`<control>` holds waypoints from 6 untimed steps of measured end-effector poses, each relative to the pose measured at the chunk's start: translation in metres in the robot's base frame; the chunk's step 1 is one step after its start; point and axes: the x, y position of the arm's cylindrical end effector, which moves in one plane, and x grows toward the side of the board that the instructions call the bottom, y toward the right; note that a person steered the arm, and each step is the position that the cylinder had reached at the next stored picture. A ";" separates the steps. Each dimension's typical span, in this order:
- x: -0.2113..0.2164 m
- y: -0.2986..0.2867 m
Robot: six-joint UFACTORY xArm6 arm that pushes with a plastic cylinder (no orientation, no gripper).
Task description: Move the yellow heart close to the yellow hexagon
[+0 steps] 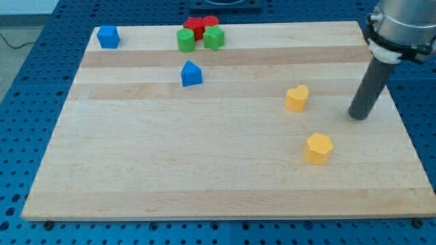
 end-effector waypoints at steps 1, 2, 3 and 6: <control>-0.024 0.000; -0.031 -0.037; -0.031 -0.080; -0.071 -0.126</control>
